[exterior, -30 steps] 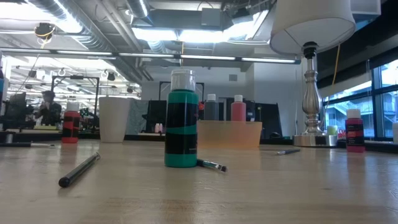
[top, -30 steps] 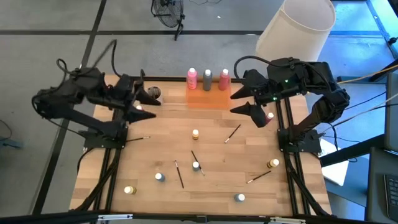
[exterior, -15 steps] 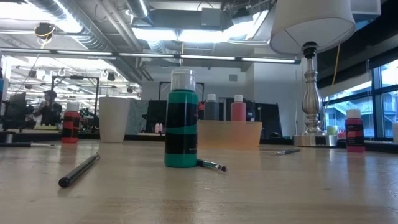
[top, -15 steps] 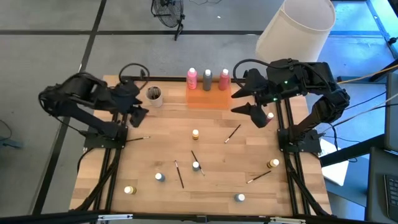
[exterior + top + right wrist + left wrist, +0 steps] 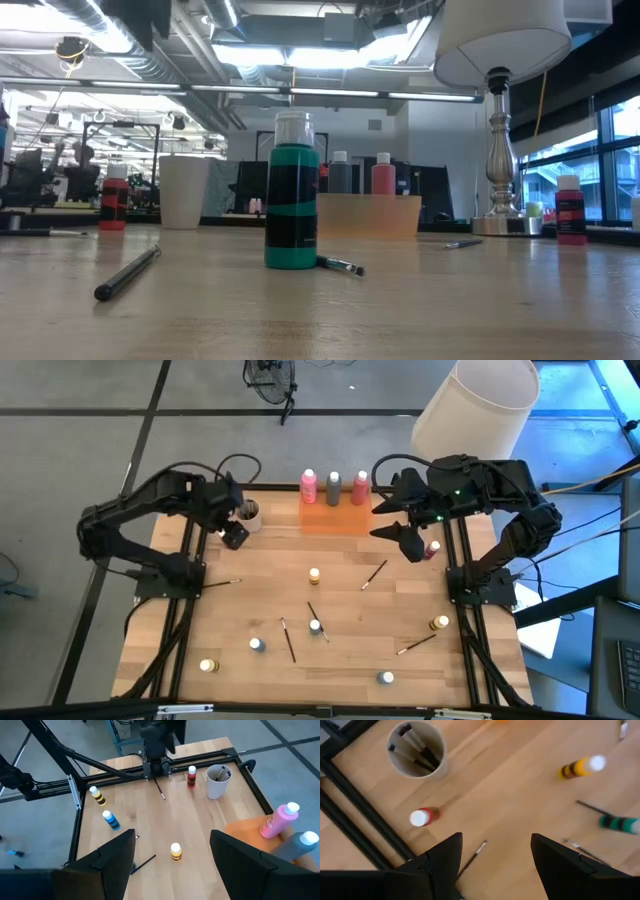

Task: Pick & Place Paint Supplies
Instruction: Put the red paint bottle into the orange bin

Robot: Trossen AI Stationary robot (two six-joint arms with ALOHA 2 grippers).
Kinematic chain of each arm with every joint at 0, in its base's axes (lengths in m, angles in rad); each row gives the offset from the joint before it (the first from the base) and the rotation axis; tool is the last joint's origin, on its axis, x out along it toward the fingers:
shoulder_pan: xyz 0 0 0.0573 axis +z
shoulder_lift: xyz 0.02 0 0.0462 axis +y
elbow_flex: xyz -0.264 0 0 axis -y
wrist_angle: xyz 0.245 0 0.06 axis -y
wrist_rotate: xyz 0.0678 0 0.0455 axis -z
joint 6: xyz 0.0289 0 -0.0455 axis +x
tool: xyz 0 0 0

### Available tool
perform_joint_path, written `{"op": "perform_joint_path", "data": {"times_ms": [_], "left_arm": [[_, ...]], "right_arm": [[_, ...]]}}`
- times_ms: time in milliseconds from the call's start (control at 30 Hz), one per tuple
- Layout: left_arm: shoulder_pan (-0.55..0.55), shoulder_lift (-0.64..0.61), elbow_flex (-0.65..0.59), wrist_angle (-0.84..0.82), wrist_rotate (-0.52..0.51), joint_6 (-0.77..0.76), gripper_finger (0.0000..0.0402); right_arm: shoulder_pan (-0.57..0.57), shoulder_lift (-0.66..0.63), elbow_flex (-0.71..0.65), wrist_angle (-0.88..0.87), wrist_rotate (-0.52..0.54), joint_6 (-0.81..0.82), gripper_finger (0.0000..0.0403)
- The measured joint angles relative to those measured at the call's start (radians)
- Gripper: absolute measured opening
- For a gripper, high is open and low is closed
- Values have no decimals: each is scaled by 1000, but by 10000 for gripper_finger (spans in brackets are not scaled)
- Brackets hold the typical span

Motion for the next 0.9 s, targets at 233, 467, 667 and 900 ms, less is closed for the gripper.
{"op": "perform_joint_path", "data": {"times_ms": [233,467,667,900], "left_arm": [[146,-32,-131,0,130,60,232],[241,-33,-259,-1,81,198,232],[323,-32,-332,0,56,191,232],[396,-12,-412,61,62,215,232]], "right_arm": [[0,19,0,-35,-3,32,262],[0,44,0,-43,-25,49,262],[0,49,-1,-38,-37,49,262],[0,51,-1,-36,-37,49,262]]}}
